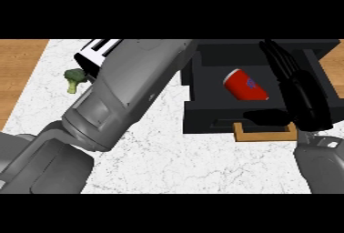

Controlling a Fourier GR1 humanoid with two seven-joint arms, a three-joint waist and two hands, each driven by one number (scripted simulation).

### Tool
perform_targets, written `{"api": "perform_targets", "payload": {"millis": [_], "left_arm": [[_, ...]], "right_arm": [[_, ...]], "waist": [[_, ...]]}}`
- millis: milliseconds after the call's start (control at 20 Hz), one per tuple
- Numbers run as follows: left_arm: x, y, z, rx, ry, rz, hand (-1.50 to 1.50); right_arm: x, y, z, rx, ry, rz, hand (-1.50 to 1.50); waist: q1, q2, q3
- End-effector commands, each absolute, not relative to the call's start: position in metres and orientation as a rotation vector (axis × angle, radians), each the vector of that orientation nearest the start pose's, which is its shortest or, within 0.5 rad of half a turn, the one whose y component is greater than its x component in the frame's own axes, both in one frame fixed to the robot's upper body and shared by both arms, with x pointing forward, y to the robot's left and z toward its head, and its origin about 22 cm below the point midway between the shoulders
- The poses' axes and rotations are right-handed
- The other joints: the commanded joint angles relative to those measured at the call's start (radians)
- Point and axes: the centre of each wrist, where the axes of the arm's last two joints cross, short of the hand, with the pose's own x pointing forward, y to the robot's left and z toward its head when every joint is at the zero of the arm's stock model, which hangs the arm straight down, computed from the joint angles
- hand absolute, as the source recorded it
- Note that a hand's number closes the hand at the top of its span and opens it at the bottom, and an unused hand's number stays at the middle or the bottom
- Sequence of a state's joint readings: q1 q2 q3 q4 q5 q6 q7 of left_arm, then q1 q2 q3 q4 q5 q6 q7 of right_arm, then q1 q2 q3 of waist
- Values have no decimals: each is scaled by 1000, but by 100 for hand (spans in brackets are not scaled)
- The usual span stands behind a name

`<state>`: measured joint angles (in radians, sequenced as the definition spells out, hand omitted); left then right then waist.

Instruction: Pick up the can, place it into the drawer and close the drawer

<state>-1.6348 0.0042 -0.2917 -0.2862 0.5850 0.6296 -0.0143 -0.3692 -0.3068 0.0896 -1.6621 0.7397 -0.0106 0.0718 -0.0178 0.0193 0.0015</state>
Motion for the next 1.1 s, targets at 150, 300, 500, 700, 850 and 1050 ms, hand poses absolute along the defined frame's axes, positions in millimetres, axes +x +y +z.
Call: {"api": "perform_targets", "payload": {"millis": [150,300,500,700,850,1050], "left_arm": [[446,5,260,26,-1728,-11,-150],[442,-3,268,50,-1703,2,-150],[450,20,255,67,-1727,-3,-150],[452,36,279,72,-1728,10,-150],[452,33,270,87,-1715,0,-150],[453,49,265,66,-1708,7,-150]], "right_arm": [[348,-230,107,-986,-1791,965,-150],[356,-194,69,-978,-1785,991,-150],[384,-198,62,-1076,-1754,961,-150],[402,-184,60,-1146,-1735,940,-150],[423,-174,79,-1216,-1778,871,-150],[438,-177,84,-1271,-1769,841,-150]], "waist": [[27,-12,-1],[32,-11,0],[58,-11,-1],[70,-15,-1],[75,-7,0],[91,-4,-1]]}}
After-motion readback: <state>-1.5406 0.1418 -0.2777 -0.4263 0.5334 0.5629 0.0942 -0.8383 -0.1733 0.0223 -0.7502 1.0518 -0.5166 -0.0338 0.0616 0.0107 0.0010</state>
